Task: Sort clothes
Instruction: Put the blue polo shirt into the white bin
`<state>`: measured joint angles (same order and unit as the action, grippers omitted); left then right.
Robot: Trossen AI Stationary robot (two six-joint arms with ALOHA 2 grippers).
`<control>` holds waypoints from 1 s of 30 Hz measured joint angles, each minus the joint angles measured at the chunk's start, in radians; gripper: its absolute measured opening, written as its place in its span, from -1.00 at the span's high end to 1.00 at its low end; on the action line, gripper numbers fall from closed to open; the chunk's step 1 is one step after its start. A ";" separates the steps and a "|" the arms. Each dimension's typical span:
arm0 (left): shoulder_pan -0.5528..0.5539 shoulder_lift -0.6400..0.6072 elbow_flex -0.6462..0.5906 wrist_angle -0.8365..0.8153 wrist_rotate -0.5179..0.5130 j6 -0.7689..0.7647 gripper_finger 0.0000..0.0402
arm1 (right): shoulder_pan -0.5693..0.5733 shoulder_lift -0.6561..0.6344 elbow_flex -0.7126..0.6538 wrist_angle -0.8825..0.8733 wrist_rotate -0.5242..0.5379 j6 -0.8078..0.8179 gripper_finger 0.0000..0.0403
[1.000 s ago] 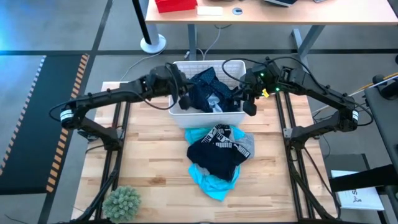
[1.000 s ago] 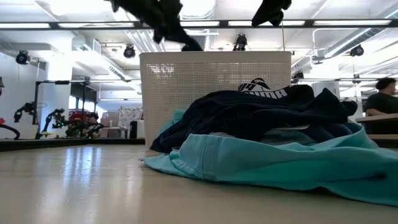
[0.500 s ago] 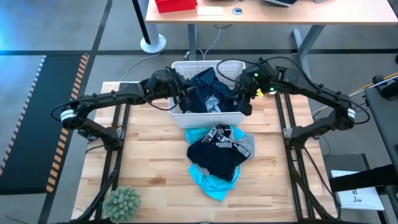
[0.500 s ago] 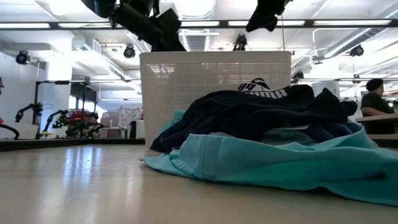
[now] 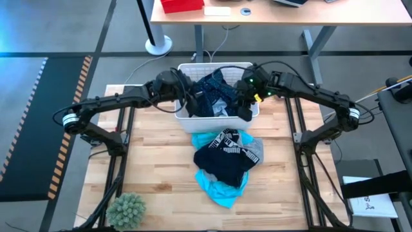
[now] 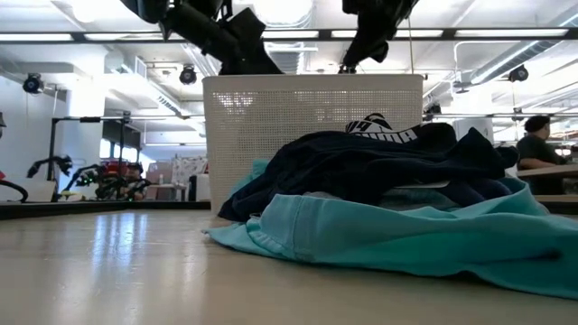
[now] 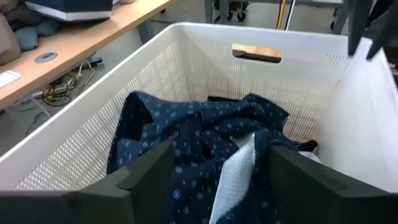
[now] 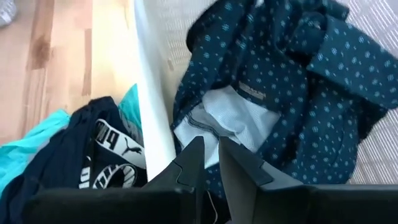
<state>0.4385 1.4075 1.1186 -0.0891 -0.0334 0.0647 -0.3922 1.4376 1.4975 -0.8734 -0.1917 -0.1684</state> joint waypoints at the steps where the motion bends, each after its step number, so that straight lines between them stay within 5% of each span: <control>1: 0.000 0.000 0.008 -0.002 0.000 0.000 -0.25 | 0.005 0.000 0.000 0.011 0.000 0.000 0.84; 6: 0.000 -0.002 0.080 -0.072 0.000 0.006 -0.34 | 0.028 -0.001 0.000 0.074 0.000 0.000 0.86; 12: -0.001 -0.002 0.232 -0.345 0.000 0.044 -0.27 | 0.044 0.019 0.000 0.162 0.000 0.013 0.87; 17: -0.021 -0.003 0.333 -0.596 -0.007 0.054 0.10 | 0.066 0.076 0.000 0.227 0.000 0.019 0.95; 23: -0.107 -0.015 0.311 -0.672 -0.044 0.055 0.89 | 0.123 0.191 0.000 0.311 0.022 0.029 0.99; 28: -0.140 -0.073 0.171 -0.609 -0.261 0.042 0.94 | 0.157 0.248 0.000 0.365 0.169 0.020 1.00; 30: -0.139 -0.124 0.079 -0.522 -0.260 0.023 0.98 | 0.150 0.249 0.000 0.374 0.184 0.038 1.00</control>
<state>0.2996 1.2831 1.1975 -0.6109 -0.2932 0.0872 -0.2420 1.6865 1.4971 -0.4994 -0.0077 -0.1299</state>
